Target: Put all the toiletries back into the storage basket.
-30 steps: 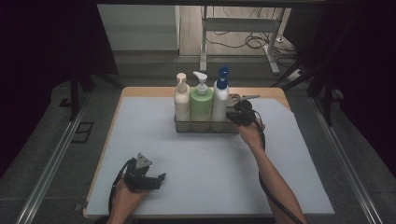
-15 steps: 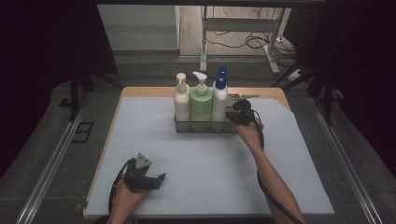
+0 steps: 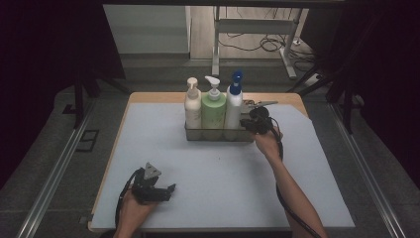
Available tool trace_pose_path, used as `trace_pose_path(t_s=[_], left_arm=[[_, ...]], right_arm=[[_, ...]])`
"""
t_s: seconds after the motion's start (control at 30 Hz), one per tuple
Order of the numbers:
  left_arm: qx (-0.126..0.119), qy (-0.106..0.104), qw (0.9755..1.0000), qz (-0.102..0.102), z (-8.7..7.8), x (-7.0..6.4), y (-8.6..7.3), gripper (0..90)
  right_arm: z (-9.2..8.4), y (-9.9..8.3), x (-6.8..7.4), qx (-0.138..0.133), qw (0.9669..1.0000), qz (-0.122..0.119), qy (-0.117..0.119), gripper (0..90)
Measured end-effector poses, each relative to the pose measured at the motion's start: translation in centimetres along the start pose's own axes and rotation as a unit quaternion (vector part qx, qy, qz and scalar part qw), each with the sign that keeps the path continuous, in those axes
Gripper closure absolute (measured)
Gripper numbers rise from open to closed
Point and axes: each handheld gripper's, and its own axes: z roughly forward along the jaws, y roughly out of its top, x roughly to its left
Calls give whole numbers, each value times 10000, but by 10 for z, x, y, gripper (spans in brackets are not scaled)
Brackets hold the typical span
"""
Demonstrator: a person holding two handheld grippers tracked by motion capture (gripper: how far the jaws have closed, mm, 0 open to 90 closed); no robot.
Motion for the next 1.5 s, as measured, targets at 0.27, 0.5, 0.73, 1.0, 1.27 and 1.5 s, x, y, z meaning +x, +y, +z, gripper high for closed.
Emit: trace_pose_path(t_s=[0.27,0.5,0.73,1.0,1.27,1.5], left_arm=[[3,0,10000,0,0,0,0,121],[1,-2,10000,-1,0,0,0,121],[-2,-2,10000,-3,0,0,0,121],[-28,-3,10000,-30,0,0,0,120],[-28,-3,10000,-27,0,0,0,120],[-29,-2,10000,-27,0,0,0,120]], right_arm=[[-9,-1,1,-44,9999,-81,77,791],[-16,-3,3,-93,9998,-158,86,713],[-23,-6,3,-113,9998,-126,139,591],[-28,-9,4,-135,9997,-96,183,446],[-37,-12,8,-158,9993,-229,237,333],[-45,-15,13,-157,9985,-439,270,270]])
